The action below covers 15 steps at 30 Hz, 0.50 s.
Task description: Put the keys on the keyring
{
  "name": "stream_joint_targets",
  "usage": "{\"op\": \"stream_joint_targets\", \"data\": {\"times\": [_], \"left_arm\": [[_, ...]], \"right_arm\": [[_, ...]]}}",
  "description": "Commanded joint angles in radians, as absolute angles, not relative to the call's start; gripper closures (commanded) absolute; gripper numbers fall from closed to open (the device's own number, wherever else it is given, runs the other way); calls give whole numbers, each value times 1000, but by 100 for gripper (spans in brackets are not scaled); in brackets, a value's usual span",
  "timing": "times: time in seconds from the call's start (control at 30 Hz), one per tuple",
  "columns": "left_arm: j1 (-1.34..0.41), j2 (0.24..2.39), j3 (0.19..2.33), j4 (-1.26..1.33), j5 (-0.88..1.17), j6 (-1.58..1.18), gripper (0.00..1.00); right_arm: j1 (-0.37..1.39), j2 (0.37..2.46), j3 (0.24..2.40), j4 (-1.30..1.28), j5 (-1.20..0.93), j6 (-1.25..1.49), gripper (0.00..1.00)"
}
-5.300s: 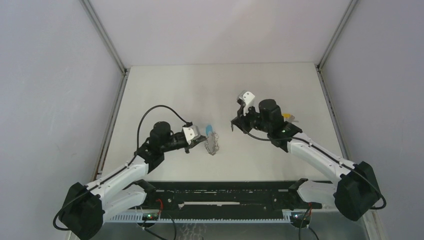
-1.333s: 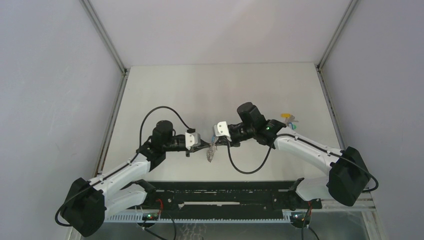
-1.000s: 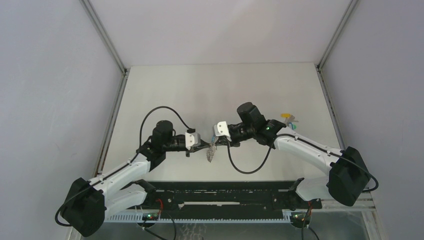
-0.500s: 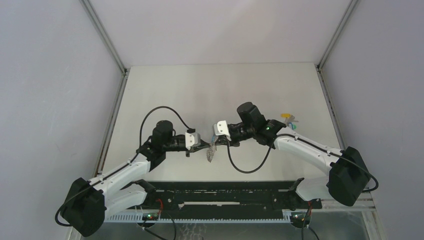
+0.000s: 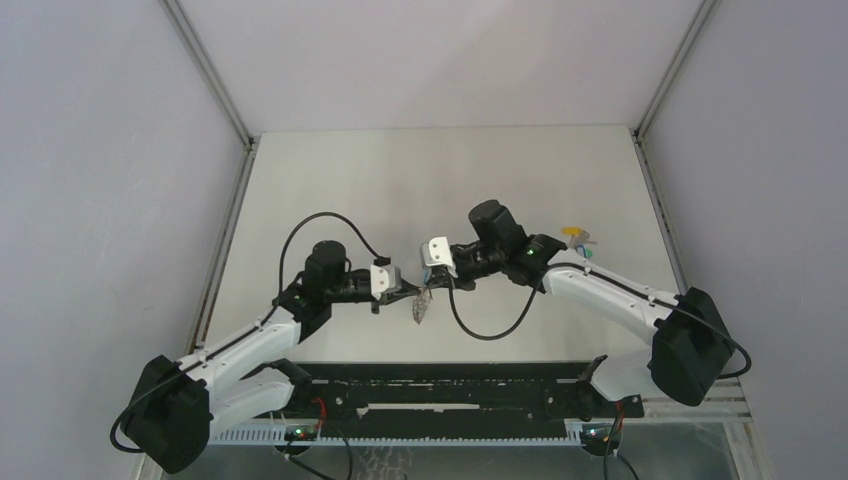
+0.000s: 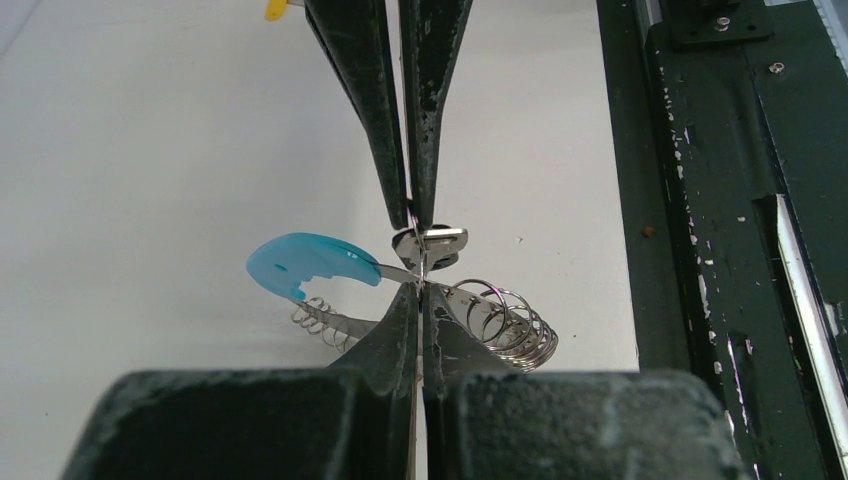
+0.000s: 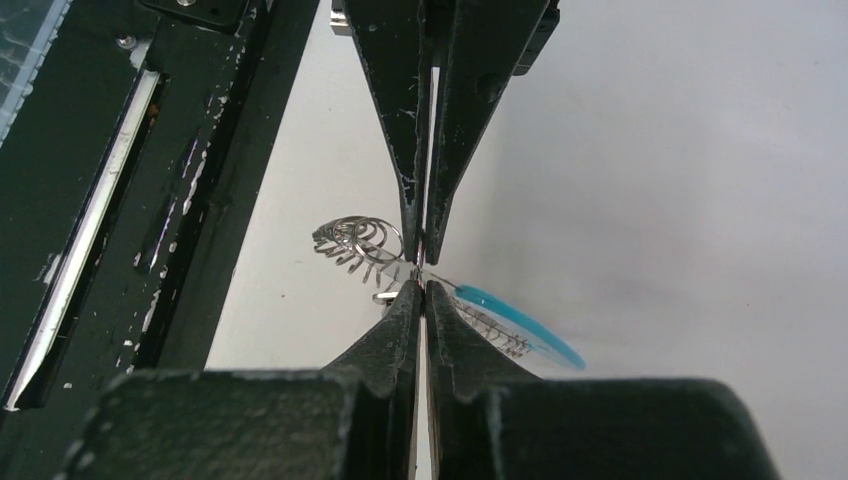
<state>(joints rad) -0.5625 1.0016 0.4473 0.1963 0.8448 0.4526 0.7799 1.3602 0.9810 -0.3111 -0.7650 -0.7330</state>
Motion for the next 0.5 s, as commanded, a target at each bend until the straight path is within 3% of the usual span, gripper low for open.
{"op": "stream_joint_targets", "data": {"times": [0.0,0.47], "left_arm": [[-566,989,506,252,887,432,100],[-565,998,495,310,838,356,100]], "right_arm": [[795,1393,1036,-306,-774,-710,100],[815,1397,1044,-343,-719,-732,100]]}}
